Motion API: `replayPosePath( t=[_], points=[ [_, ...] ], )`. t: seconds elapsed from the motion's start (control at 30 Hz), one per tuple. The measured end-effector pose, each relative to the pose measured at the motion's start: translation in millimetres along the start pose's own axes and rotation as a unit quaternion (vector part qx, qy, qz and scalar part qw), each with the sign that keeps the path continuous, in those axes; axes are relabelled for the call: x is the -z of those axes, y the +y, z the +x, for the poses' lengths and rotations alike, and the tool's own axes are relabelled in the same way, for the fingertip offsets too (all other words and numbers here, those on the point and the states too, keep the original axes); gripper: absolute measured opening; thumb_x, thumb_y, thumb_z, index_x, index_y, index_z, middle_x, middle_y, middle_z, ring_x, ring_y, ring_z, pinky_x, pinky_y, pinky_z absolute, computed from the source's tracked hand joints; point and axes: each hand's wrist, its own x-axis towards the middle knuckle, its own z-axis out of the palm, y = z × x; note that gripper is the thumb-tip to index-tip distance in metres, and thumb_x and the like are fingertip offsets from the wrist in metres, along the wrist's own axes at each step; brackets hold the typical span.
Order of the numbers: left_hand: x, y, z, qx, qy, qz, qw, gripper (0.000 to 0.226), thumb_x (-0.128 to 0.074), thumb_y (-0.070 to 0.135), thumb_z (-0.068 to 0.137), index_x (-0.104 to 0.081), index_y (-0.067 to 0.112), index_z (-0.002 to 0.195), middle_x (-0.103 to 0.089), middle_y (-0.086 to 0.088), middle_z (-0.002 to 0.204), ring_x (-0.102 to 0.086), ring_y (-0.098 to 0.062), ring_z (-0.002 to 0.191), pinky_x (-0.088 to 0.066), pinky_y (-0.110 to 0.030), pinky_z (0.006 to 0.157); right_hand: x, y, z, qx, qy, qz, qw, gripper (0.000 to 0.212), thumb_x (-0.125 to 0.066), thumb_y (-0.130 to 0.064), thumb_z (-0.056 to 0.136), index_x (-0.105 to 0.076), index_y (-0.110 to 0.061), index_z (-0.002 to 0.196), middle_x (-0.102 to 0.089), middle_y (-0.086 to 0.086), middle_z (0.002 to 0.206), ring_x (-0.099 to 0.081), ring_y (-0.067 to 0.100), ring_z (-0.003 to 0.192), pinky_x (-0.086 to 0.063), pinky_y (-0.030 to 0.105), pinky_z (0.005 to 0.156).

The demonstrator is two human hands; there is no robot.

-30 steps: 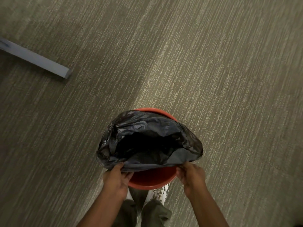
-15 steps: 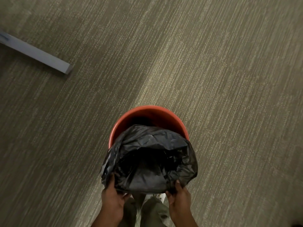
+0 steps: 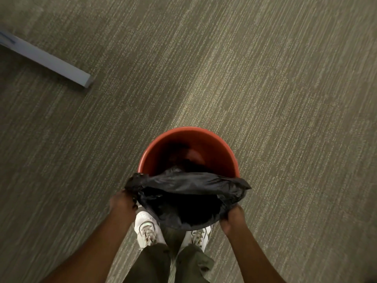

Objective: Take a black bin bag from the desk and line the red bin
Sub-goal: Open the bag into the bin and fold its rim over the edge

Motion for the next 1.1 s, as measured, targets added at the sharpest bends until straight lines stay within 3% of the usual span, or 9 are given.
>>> replayPosePath(
  t=[0.17,0.3,0.37,0.43,0.53,0.63,0.8,0.93,1.1],
  points=[
    [-6,35,15,-0.02,-0.107,-0.046,0.993,0.01,-0.057,0.003,0.08,-0.06,0.007,0.089,-0.059,-0.014,0.089,-0.056,-0.019,0.07,-0.053,-0.022,0.045,0,-27,6,-0.03,0.02,-0.007,0.999,0.024,-0.043,-0.005,0.092,-0.064,0.0,0.102,-0.069,0.02,0.101,-0.066,0.031,0.085,-0.059,0.032,0.06],
    [-4,51,-13,-0.249,-0.105,0.155,0.95,0.049,-0.066,0.001,0.079,-0.049,0.016,0.123,-0.054,-0.009,0.107,-0.056,-0.017,0.084,-0.05,-0.028,0.059,1,-47,-4,0.111,0.147,-0.137,0.973,0.042,-0.046,0.008,0.08,-0.053,-0.006,0.119,-0.06,0.021,0.114,-0.06,0.031,0.096,-0.054,0.042,0.075],
    [-2,54,-31,-0.393,-0.132,0.294,0.861,0.062,-0.074,0.009,0.075,-0.044,0.023,0.127,-0.044,0.001,0.121,-0.051,-0.013,0.1,-0.048,-0.028,0.075,-4,-61,-20,0.33,0.183,-0.291,0.879,0.061,-0.058,0.012,0.072,-0.048,-0.009,0.128,-0.056,0.018,0.127,-0.054,0.03,0.113,-0.045,0.039,0.092],
    [0,53,-44,-0.504,-0.16,0.392,0.753,0.069,-0.078,0.008,0.069,-0.045,0.02,0.128,-0.037,0.006,0.124,-0.045,-0.01,0.108,-0.044,-0.022,0.085,-14,-72,-37,0.505,0.1,-0.455,0.727,0.065,-0.063,0.01,0.066,-0.053,-0.014,0.125,-0.054,0.015,0.129,-0.045,0.031,0.122,-0.035,0.036,0.099],
    [-7,55,-47,-0.575,-0.2,0.426,0.669,0.062,-0.082,0.01,0.061,-0.058,0.016,0.118,-0.042,0.005,0.12,-0.043,-0.011,0.111,-0.037,-0.016,0.093,-21,-82,-40,0.493,-0.071,-0.668,0.553,0.054,-0.065,-0.009,0.065,-0.062,-0.028,0.116,-0.046,0.009,0.138,-0.029,0.036,0.131,-0.034,0.05,0.104],
    [-18,62,-40,-0.575,-0.181,0.438,0.667,0.039,-0.083,0.016,0.061,-0.07,0.018,0.098,-0.056,0.002,0.104,-0.053,-0.019,0.102,-0.042,-0.027,0.086,-20,-92,-27,0.475,-0.124,-0.733,0.47,0.03,-0.071,-0.024,0.063,-0.073,-0.02,0.093,-0.065,0.006,0.116,-0.037,0.03,0.12,-0.045,0.055,0.092],
    [-48,80,-41,-0.529,-0.158,0.402,0.73,0.021,-0.079,0.025,0.069,-0.068,0.014,0.083,-0.061,-0.001,0.08,-0.056,-0.019,0.076,-0.039,-0.02,0.065,-40,-131,-30,0.397,-0.07,-0.631,0.663,0.008,-0.074,-0.014,0.075,-0.073,-0.01,0.083,-0.061,-0.001,0.067,-0.06,0.019,0.065,-0.038,0.017,0.056],
    [-79,92,-45,-0.459,-0.17,0.324,0.809,0.02,-0.068,0.028,0.081,-0.058,0.022,0.065,-0.058,0.002,0.063,-0.053,-0.013,0.058,-0.039,-0.029,0.057,-58,-170,-17,0.35,-0.046,-0.569,0.742,0.007,-0.077,-0.007,0.073,-0.073,-0.011,0.076,-0.064,0.005,0.064,-0.058,0.017,0.055,-0.043,0.022,0.052],
    [-114,105,-43,-0.464,-0.087,0.384,0.793,0.033,-0.058,0.037,0.088,-0.052,0.015,0.064,-0.051,-0.002,0.062,-0.051,-0.024,0.065,-0.034,-0.032,0.059,-80,-194,5,0.235,-0.056,-0.445,0.863,0.014,-0.072,0.004,0.076,-0.063,-0.005,0.071,-0.062,0.017,0.076,-0.063,0.027,0.065,-0.056,0.028,0.044]
  ],
)
